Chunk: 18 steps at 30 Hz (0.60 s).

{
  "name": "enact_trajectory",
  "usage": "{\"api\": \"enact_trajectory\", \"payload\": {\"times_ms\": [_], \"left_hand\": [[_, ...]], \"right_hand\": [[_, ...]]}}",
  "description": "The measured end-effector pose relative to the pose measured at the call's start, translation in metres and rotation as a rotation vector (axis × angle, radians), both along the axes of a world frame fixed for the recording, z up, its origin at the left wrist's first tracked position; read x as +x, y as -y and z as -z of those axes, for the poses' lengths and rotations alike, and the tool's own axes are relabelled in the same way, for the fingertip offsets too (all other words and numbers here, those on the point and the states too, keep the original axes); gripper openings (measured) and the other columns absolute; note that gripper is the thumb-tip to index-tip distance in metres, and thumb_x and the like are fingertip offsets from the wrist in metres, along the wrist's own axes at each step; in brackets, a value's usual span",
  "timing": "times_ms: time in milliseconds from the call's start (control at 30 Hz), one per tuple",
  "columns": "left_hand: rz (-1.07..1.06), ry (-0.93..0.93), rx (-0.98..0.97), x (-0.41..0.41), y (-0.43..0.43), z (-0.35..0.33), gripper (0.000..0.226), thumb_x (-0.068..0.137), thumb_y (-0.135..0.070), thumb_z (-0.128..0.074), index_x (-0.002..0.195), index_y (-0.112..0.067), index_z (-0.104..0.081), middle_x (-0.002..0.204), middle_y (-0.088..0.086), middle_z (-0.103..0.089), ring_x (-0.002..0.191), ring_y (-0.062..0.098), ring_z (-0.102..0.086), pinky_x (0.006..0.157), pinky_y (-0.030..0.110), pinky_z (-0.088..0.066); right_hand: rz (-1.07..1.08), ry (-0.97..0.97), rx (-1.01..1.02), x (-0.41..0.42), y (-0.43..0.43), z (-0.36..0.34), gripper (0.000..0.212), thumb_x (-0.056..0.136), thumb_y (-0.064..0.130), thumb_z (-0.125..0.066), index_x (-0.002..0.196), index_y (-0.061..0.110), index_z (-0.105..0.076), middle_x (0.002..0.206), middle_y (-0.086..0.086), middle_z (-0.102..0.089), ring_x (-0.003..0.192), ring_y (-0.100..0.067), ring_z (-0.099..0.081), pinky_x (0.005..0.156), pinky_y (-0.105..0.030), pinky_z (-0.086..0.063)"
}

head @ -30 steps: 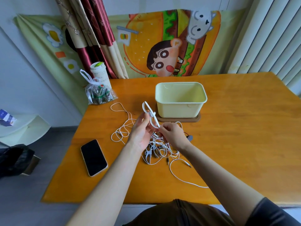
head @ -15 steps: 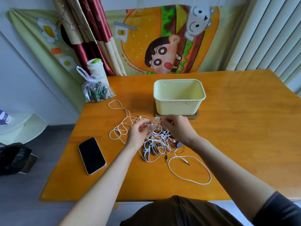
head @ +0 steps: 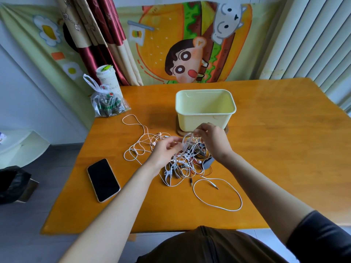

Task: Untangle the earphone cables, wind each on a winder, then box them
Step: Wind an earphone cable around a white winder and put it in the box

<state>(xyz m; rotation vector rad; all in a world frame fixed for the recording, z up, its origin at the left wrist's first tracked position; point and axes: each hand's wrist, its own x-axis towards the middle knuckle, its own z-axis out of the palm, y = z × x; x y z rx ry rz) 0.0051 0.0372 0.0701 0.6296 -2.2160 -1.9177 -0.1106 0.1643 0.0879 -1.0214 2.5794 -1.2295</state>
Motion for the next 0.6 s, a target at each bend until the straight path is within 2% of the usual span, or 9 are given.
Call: {"api": "enact_trajectory", "payload": {"times_ms": [67,100,133,200,300,367,467,600], "left_hand": [[0.036,-0.009,0.015,-0.001,-0.001,-0.004,0.017,0.093,-0.014,-0.057,0.103,-0.027,-0.061,0.100,-0.003,-0.066,0.092,0.009,-0.060,0.069,0.011,-0.045],[0.054,-0.016,0.040,-0.001,-0.002,-0.005,0.017,0.092,-0.014,-0.057,0.103,-0.026,-0.061,0.099,-0.002,-0.067,0.090,0.010,-0.061,0.069,0.012,-0.046],[0.068,-0.035,0.088,-0.002,-0.005,-0.006,0.016,0.092,-0.014,-0.057,0.103,-0.025,-0.061,0.097,-0.001,-0.067,0.089,0.011,-0.061,0.070,0.014,-0.046],[0.046,-0.103,0.265,-0.005,-0.009,-0.012,0.015,0.092,-0.012,-0.055,0.102,-0.021,-0.062,0.092,0.000,-0.066,0.083,0.011,-0.061,0.072,0.020,-0.048],[-0.091,-0.210,0.543,-0.013,-0.010,-0.018,0.015,0.092,-0.012,-0.051,0.099,-0.021,-0.061,0.095,-0.003,-0.069,0.087,0.013,-0.062,0.088,0.035,-0.046],[-0.164,-0.229,0.630,-0.015,-0.006,-0.018,0.016,0.094,-0.013,-0.050,0.101,-0.023,-0.061,0.097,-0.004,-0.070,0.092,0.016,-0.061,0.096,0.042,-0.042],[-0.211,-0.200,0.628,-0.013,-0.004,-0.015,0.015,0.095,-0.015,-0.050,0.104,-0.022,-0.061,0.101,0.001,-0.067,0.092,0.018,-0.059,0.093,0.040,-0.042],[-0.372,-0.145,0.448,-0.008,0.002,-0.008,0.011,0.093,-0.012,-0.057,0.100,-0.020,-0.062,0.088,0.004,-0.063,0.080,0.019,-0.057,0.077,0.033,-0.046]], "right_hand": [[0.035,0.077,-0.023,-0.001,-0.001,0.001,0.017,0.092,0.019,-0.057,0.088,0.007,-0.069,0.076,-0.003,-0.062,0.065,-0.018,-0.057,0.059,-0.023,-0.046],[0.044,0.112,-0.032,-0.002,-0.001,0.002,0.017,0.092,0.020,-0.058,0.087,0.008,-0.068,0.071,-0.001,-0.061,0.061,-0.015,-0.057,0.056,-0.018,-0.044],[0.049,0.137,-0.040,-0.002,-0.003,0.002,0.016,0.092,0.021,-0.059,0.085,0.009,-0.068,0.066,0.002,-0.060,0.057,-0.011,-0.055,0.052,-0.014,-0.041],[0.058,0.187,-0.049,0.000,-0.004,0.004,0.018,0.092,0.023,-0.058,0.079,0.012,-0.066,0.058,0.007,-0.056,0.052,-0.007,-0.051,0.048,-0.012,-0.037],[0.074,0.260,-0.071,0.009,-0.007,0.015,0.030,0.093,0.024,-0.057,0.063,0.020,-0.057,0.052,0.008,-0.051,0.050,-0.009,-0.045,0.052,-0.023,-0.036],[0.081,0.298,-0.117,0.017,-0.009,0.019,0.031,0.093,0.024,-0.057,0.062,0.024,-0.057,0.052,0.012,-0.050,0.050,-0.004,-0.043,0.052,-0.020,-0.034],[0.122,0.281,-0.173,0.017,-0.011,0.017,0.020,0.094,0.022,-0.055,0.076,0.018,-0.063,0.061,0.013,-0.055,0.056,-0.004,-0.049,0.052,-0.016,-0.036],[0.054,0.188,-0.116,0.013,-0.015,0.007,0.015,0.094,0.016,-0.054,0.079,0.016,-0.058,0.066,0.011,-0.054,0.062,-0.009,-0.050,0.056,-0.017,-0.037]]}}
